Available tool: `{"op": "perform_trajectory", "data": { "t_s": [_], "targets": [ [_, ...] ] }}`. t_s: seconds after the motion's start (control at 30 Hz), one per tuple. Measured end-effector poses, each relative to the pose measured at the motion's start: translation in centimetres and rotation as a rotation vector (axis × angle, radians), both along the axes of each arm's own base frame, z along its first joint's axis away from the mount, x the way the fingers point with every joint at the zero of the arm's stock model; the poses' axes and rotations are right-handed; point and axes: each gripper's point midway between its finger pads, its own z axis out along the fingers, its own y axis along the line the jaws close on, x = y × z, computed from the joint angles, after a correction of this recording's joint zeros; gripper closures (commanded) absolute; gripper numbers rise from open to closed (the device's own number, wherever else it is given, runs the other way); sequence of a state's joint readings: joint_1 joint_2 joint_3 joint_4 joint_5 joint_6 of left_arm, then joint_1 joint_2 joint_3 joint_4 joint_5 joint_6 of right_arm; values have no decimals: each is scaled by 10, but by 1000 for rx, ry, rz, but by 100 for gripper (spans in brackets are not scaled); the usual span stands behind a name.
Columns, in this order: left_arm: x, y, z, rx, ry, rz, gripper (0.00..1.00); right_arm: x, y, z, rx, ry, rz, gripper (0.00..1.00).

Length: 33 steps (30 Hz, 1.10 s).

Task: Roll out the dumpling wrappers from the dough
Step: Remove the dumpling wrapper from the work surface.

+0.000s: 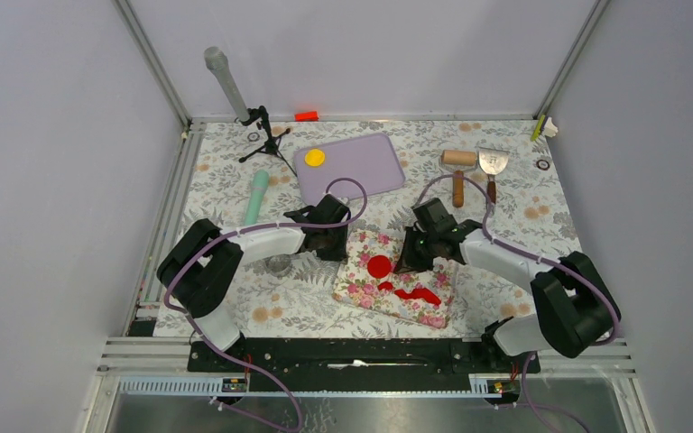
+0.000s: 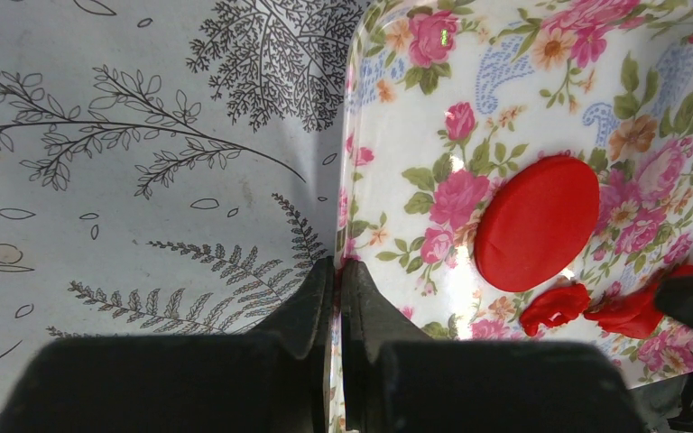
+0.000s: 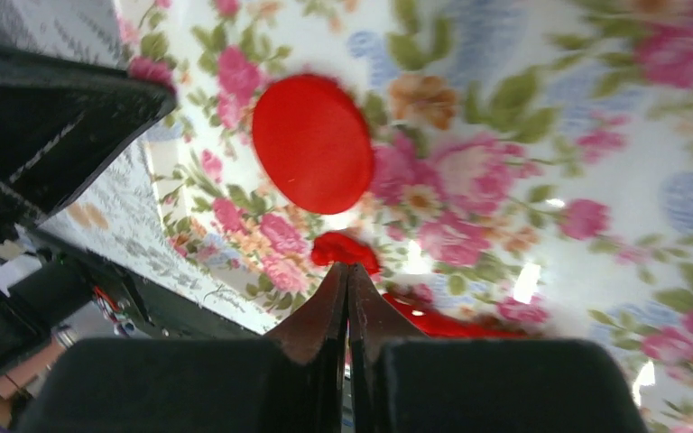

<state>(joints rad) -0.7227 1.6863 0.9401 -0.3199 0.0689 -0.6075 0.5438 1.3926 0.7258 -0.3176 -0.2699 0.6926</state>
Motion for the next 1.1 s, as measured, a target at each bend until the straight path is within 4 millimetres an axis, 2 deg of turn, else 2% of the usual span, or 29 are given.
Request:
{"op": "perform_trajectory", "data": {
  "t_s": [0.1,0.23,0.57,0.77,1.1],
  "targets": [
    [0,0,0,0,0,0,100,-8,21,-2,27,6,78,96],
    [0,0,0,0,0,0,100,-16,38,-9,33,27,146,96],
    [0,0,0,0,0,0,100,-20,59,-20,35,49,212,97],
    [0,0,0,0,0,-1,100,-20,63,-27,25,58,229,98],
    [0,0,0,1,0,0,100,-22,56,-33,-19,57,233,100]
  ]
}}
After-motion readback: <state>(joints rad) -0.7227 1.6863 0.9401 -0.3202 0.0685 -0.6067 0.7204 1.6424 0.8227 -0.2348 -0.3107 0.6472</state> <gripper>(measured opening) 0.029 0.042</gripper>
